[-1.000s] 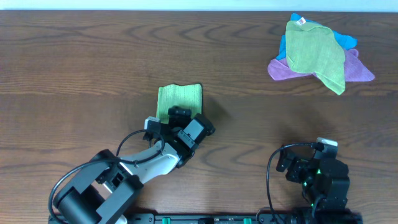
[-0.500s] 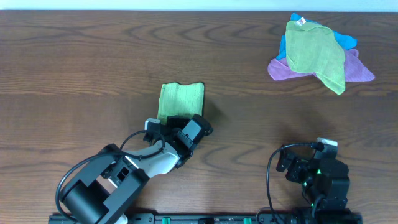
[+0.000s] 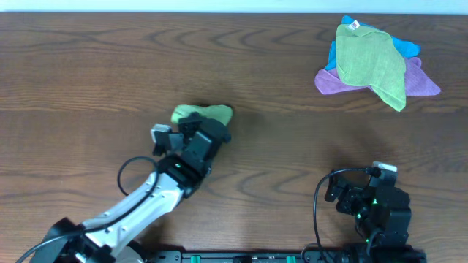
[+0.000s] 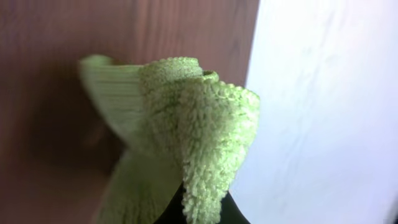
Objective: Fold the cloth
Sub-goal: 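Lift the folded cloth and carry it to the table's far left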
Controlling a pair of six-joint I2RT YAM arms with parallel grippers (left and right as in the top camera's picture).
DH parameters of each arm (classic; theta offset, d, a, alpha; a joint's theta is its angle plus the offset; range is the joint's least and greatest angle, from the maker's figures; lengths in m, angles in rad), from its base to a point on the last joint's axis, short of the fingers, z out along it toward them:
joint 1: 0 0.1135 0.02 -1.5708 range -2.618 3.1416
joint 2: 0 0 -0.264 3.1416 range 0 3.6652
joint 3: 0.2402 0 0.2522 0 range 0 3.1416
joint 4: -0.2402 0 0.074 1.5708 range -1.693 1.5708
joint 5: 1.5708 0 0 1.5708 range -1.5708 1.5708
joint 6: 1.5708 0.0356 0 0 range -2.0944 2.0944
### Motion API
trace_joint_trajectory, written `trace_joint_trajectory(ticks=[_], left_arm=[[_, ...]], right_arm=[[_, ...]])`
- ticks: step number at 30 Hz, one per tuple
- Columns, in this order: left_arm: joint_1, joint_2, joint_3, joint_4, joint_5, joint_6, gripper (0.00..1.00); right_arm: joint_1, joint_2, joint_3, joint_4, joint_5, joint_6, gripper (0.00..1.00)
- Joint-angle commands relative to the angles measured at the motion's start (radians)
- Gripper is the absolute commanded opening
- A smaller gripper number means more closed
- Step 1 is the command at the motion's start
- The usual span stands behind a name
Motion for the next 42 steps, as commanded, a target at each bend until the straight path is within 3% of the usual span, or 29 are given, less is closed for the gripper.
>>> trace_joint_trajectory(ticks=[1, 5, 18, 22, 34, 42], left_arm=[[0.080, -0.003, 0.014, 0.027, -0.027, -0.028, 0.06], [0.196, 0.031, 0.043, 0.164, -0.024, 0.159, 0.06], [0.422, 0.435, 0.562, 0.172, 0.091, 0.486, 0.06], [0.476, 0.546, 0.676, 0.208, 0.191, 0.572, 0.06], [0.515, 0.689, 0.718, 0.217, 0.368, 0.876, 0.06], [0.520, 0.697, 0.718, 0.049, 0.372, 0.890, 0.06]], right_arm=[[0.007, -0.006, -0.008, 0.001, -0.004, -0.012, 0.99], [0.007, -0.006, -0.008, 0.001, -0.004, -0.011, 0.99], [0.007, -0.006, -0.008, 0.001, -0.004, -0.011, 0.99], [0.007, -0.006, -0.008, 0.001, -0.004, -0.011, 0.99], [0.007, -0.006, -0.008, 0.001, -0.004, -0.012, 0.99], [0.007, -0.006, -0.008, 0.001, -0.004, -0.012, 0.99]])
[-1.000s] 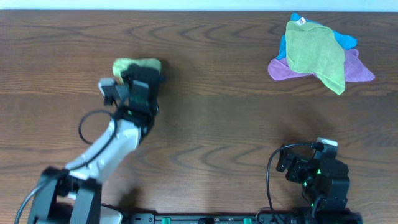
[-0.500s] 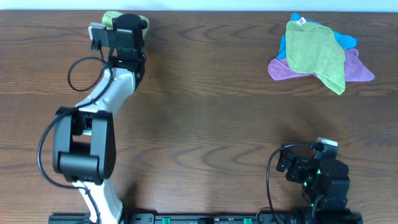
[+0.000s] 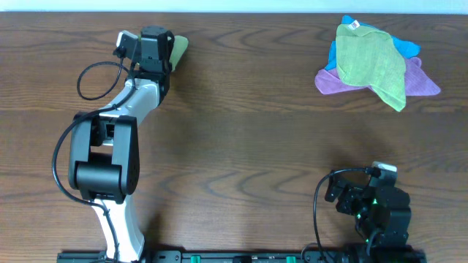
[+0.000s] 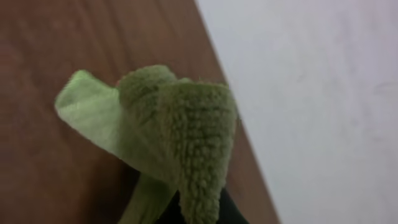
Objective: Fold the cloth
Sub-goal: 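Lift the folded cloth and carry it to the table's far left, then lower the folded cloth at the far left edge with the left gripper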
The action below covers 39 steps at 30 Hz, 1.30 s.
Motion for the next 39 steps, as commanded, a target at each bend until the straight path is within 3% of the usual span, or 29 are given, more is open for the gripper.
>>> trace_joint_trajectory(ticks=[1, 14, 15, 16, 18, 21, 28, 30, 35, 39], left_arm=[[0.006, 0.013, 0.018, -0.041, 0.007, 0.036, 0.06], [0.033, -0.067, 0.018, -0.376, -0.083, 0.035, 0.09], [0.037, -0.071, 0.018, -0.406, -0.081, 0.035, 0.14], [0.038, -0.074, 0.018, -0.423, -0.080, 0.035, 0.29], [0.038, -0.075, 0.018, -0.438, -0.070, 0.035, 0.84], [0.032, -0.076, 0.018, -0.435, -0.065, 0.035, 0.98], [0.016, -0.129, 0.018, -0.446, -0.067, 0.002, 0.95], [0.016, -0.164, 0.018, -0.517, -0.066, -0.006, 0.95], [0.021, -0.244, 0.018, -0.814, -0.077, -0.158, 0.95], [0.027, -0.280, 0.018, -0.935, -0.035, -0.181, 0.95]], right_arm=[[0.007, -0.006, -0.008, 0.002, -0.004, -0.011, 0.99], [0.007, -0.006, -0.008, 0.001, -0.004, -0.011, 0.99], [0.007, -0.006, -0.008, 0.002, -0.004, -0.011, 0.99], [0.007, -0.006, -0.008, 0.001, -0.004, -0.011, 0.99], [0.007, -0.006, -0.008, 0.001, -0.004, -0.011, 0.99], [0.007, -0.006, -0.008, 0.001, -0.004, -0.011, 0.99], [0.007, -0.006, -0.008, 0.002, -0.004, -0.011, 0.99], [0.007, -0.006, -0.008, 0.002, -0.004, -0.011, 0.99], [0.007, -0.006, -0.008, 0.001, -0.004, -0.011, 0.99], [0.007, -0.006, -0.008, 0.001, -0.004, -0.011, 0.99]])
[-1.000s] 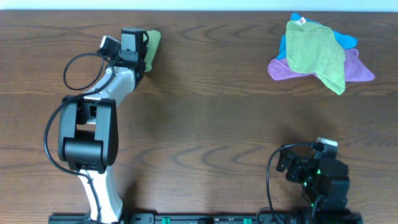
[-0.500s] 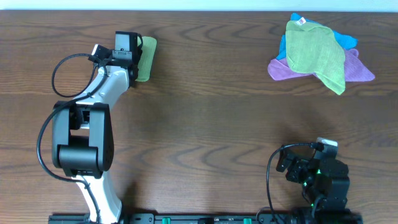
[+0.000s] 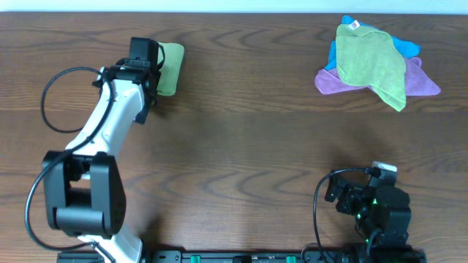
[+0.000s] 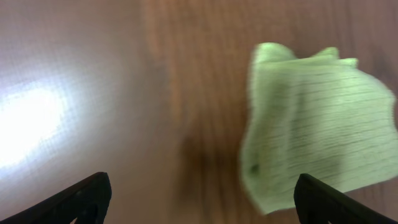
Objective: Fold the cloth
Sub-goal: 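Lower the folded cloth at the far left edge with the left gripper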
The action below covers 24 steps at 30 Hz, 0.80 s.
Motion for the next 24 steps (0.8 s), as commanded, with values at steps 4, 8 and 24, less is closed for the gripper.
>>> trace_joint_trajectory(ticks=[4, 8, 24], left_arm=[[0.007, 0.000, -0.009, 0.014, 0.028, -0.078, 0.95], [0.008, 0.074, -0.034, 0.143, 0.034, -0.077, 0.95], [0.057, 0.238, -0.035, 0.528, 0.049, 0.141, 0.95]], right_arm=[[0.007, -0.006, -0.007, 0.001, -0.004, -0.011, 0.99], [0.007, -0.006, -0.007, 0.001, -0.004, -0.011, 0.99], [0.007, -0.006, -0.007, 0.001, -0.004, -0.011, 0.99]])
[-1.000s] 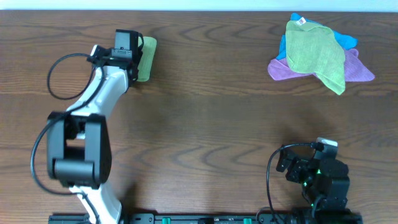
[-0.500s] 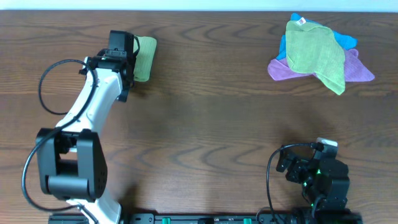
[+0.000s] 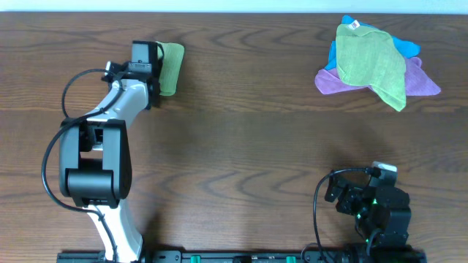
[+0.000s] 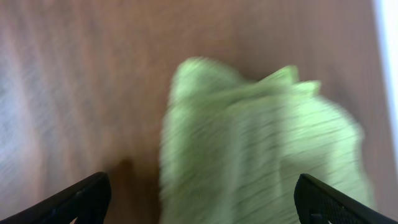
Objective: Fold the cloth
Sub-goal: 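Lower the folded cloth at the far left edge with the left gripper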
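A small light-green cloth [image 3: 170, 66] lies folded flat on the wooden table [image 3: 241, 146] near the far left edge. In the left wrist view the cloth [image 4: 261, 149] is blurred and fills the space ahead of the fingers. My left gripper [image 3: 153, 73] hovers over the cloth's left side, open, with its two dark fingertips [image 4: 84, 198] wide apart and nothing held between them. My right gripper [image 3: 365, 196] sits tucked in at the near right edge, far from the cloth; its fingers cannot be made out.
A pile of cloths [image 3: 373, 66], green over blue and purple, lies at the far right. A white surface runs along the table's far edge, just beyond the green cloth. Black cables loop beside both arms.
The left arm has changed its pose and the open gripper has shifted slightly over the cloth, which now sits nearer the middle of the wrist view. The cloth lies where it lay.
My left gripper first held the bunched green cloth mid-table, left of centre. Then it held it at the far left edge of the table. Later the cloth lay flat there with the gripper open beside it, as it still is.
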Controlling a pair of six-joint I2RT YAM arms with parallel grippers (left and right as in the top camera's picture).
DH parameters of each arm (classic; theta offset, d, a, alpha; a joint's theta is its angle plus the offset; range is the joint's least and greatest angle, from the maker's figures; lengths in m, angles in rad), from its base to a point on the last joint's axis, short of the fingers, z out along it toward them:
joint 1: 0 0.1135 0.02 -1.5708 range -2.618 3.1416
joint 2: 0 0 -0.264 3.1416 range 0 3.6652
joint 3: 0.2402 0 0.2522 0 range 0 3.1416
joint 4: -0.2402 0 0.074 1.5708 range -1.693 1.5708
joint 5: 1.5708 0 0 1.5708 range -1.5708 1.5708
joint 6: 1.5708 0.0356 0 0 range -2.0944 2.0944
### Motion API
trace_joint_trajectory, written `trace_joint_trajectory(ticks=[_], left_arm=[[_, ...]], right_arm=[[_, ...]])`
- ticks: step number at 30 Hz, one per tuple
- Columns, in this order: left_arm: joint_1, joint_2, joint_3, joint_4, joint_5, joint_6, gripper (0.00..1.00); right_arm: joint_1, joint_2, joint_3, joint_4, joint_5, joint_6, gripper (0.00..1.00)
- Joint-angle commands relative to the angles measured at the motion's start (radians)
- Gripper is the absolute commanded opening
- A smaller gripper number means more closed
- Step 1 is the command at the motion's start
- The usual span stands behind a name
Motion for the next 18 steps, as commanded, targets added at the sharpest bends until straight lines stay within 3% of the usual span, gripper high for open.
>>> trace_joint_trajectory(ticks=[1, 13, 15, 17, 18], left_arm=[[0.016, 0.032, -0.003, 0.068, 0.032, 0.124, 0.95], [0.015, 0.108, -0.003, 0.116, 0.131, 0.153, 0.95], [0.015, 0.108, -0.003, 0.134, 0.130, 0.153, 1.00], [0.015, 0.108, -0.003, 0.159, 0.132, 0.153, 0.86], [0.015, 0.108, -0.003, 0.168, 0.135, 0.154, 0.68]], right_arm=[[0.007, -0.006, -0.006, 0.002, -0.004, -0.011, 0.99], [0.007, -0.006, -0.006, 0.002, -0.004, -0.011, 0.99], [0.007, -0.006, -0.006, 0.002, -0.004, -0.011, 0.99], [0.007, -0.006, -0.006, 0.002, -0.004, -0.011, 0.99], [0.007, -0.006, -0.006, 0.002, -0.004, -0.011, 0.99]])
